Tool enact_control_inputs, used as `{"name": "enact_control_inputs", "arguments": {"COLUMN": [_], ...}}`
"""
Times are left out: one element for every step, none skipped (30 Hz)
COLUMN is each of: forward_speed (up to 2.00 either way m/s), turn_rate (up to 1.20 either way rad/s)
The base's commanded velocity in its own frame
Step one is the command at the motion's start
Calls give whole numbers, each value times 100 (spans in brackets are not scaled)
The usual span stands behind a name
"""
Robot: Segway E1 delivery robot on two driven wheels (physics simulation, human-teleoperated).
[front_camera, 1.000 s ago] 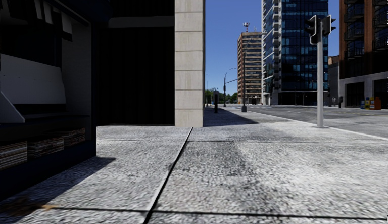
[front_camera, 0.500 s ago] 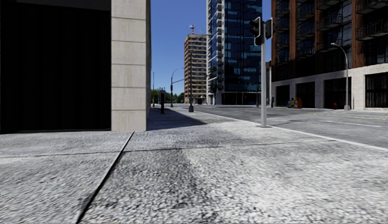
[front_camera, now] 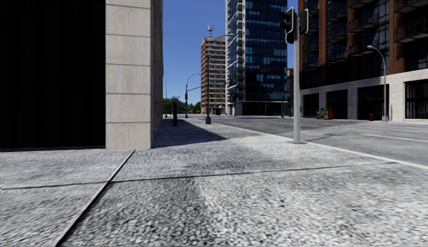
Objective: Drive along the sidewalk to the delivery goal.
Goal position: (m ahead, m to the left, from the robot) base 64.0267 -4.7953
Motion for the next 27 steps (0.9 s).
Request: {"name": "enact_control_inputs", "arguments": {"forward_speed": [135, 135, 135, 135, 135, 135, 135, 135, 135, 135, 135, 135, 135, 135, 135, 135, 135, 135, 135, 135, 135, 135, 135, 135, 135, 135, 135], "turn_rate": [0, 0, 0, 0, 0, 0, 0, 0, 0, 0, 0, 0, 0, 0, 0, 0, 0, 0, 0, 0, 0, 0, 0, 0, 0, 0, 0]}}
